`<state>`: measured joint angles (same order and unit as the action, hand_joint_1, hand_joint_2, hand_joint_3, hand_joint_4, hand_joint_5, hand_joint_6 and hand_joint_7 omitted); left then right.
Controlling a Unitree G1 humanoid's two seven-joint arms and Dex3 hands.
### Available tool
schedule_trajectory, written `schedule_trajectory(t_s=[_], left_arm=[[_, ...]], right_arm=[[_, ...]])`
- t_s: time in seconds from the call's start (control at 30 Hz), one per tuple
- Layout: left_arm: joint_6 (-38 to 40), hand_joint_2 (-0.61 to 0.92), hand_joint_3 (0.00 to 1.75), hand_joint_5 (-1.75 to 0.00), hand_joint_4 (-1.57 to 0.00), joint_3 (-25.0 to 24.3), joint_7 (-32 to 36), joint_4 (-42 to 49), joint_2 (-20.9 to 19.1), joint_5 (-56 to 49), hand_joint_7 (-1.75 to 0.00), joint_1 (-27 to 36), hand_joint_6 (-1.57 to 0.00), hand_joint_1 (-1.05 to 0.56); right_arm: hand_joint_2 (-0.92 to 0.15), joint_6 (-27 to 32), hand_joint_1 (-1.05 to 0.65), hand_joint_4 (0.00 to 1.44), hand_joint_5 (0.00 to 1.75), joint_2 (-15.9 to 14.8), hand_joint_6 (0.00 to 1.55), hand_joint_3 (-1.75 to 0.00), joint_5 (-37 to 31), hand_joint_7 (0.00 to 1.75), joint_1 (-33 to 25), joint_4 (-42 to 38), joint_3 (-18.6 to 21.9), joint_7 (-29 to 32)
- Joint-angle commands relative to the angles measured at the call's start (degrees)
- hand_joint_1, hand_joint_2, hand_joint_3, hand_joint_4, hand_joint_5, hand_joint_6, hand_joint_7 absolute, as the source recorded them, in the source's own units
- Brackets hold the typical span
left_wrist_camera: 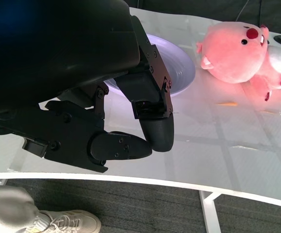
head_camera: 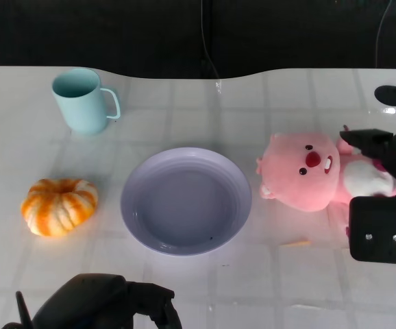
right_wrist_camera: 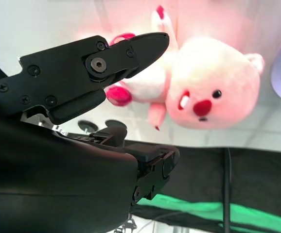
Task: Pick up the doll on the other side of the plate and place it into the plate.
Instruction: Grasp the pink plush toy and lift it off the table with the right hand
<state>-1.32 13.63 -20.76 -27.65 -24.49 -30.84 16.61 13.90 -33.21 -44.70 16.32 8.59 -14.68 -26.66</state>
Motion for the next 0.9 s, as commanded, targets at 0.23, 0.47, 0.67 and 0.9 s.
schedule_trajectory(t_s=[0.23, 0.47, 0.67, 0.9], left_arm=[[0.87, 0.92, 0.35, -1.35, -0.73, -0.47, -0.82, -1.01, -0.73, 0.10, -0.77, -0.23, -0.81, -0.27], [0.33, 0.92, 0.35, -1.35, -0.73, -0.61, -0.46, -0.90, -0.80, 0.54, -0.78, -0.08, -0.81, -0.28], [0.52, 0.92, 0.36, -1.37, -0.73, -0.65, -0.76, -1.22, -0.94, 0.59, -0.79, 0.18, -0.80, -0.28], [0.53, 0.92, 0.36, -1.39, -0.70, -0.29, -0.55, -1.80, -0.95, -0.21, -0.80, 0.63, -0.79, -0.28]], right_arm=[[-0.92, 0.47, -0.77, 0.24, 0.21, 1.33, 0.16, -0.02, 0.05, 0.01, 3.80, -11.56, -2.01, 1.11], [-0.92, -0.44, -0.77, 0.26, 0.18, 3.73, 0.18, -0.05, 0.99, 0.01, 8.83, -23.60, -3.76, 3.68], [-0.92, -3.77, -0.77, 0.30, 0.17, 6.74, 0.24, -0.05, 1.20, 0.03, 14.88, -36.80, -6.20, 8.57], [-0.92, -7.57, -0.76, 0.45, 0.18, 10.61, 0.34, -0.03, 0.81, 0.04, 20.77, -51.21, -9.89, 15.58]])
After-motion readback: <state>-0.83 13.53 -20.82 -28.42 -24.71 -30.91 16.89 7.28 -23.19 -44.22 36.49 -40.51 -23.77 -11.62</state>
